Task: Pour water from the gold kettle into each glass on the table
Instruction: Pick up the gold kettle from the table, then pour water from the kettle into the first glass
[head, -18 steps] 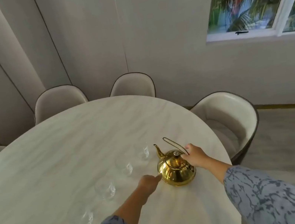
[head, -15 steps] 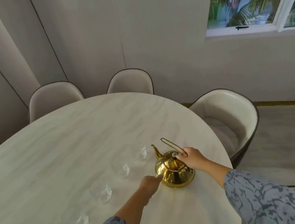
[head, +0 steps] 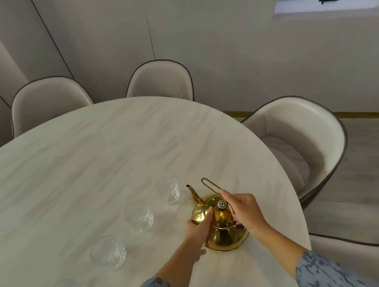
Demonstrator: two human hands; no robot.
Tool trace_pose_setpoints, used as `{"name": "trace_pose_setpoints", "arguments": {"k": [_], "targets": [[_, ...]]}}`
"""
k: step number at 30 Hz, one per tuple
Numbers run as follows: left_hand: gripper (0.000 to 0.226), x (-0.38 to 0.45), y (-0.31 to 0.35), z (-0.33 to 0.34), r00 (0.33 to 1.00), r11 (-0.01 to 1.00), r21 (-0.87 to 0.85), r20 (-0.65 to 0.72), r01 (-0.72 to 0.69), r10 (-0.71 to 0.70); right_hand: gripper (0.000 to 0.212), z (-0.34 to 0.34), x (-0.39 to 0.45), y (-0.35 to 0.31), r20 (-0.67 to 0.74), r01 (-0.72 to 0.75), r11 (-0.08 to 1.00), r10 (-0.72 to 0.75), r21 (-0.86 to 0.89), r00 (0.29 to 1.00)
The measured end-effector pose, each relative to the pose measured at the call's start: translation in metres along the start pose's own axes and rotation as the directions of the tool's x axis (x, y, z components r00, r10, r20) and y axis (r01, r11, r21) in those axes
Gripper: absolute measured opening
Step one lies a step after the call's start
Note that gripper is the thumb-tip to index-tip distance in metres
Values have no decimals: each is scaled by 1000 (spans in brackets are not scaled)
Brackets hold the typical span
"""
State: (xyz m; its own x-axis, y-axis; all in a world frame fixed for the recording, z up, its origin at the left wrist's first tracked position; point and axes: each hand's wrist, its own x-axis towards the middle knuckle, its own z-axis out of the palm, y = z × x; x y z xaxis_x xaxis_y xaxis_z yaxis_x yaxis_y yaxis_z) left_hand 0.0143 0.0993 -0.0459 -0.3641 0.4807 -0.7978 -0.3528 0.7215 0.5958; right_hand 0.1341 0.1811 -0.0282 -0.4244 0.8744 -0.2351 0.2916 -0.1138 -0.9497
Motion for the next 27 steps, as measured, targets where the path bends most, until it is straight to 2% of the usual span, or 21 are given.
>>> {"name": "trace_pose_setpoints", "arguments": {"k": [7, 13, 20, 23, 27], "targets": [[81, 5, -6, 10, 1000, 990, -138, -17, -10, 8, 52, 2, -1, -2, -79, 52, 998, -50, 23, 996], [91, -2, 2, 11, 999, 971, -236, 1, -41, 43, 53, -4, 1, -30, -52, 165, 986, -167, -28, 985], [91, -11, 28, 5, 997, 939, -343, 78, 3, 25, 58, 8, 28, -79, 87, 272, 933, -259, -237, 962], [89, -15, 38, -1, 995, 914, -403, 100, 43, -3, 59, 21, 41, -95, 139, 264, 910, -231, -319, 963], [93, -17, 48, -9, 988, 889, -445, 148, 104, -42, 55, 41, 56, -112, 142, 213, 884, -168, -417, 975]]}}
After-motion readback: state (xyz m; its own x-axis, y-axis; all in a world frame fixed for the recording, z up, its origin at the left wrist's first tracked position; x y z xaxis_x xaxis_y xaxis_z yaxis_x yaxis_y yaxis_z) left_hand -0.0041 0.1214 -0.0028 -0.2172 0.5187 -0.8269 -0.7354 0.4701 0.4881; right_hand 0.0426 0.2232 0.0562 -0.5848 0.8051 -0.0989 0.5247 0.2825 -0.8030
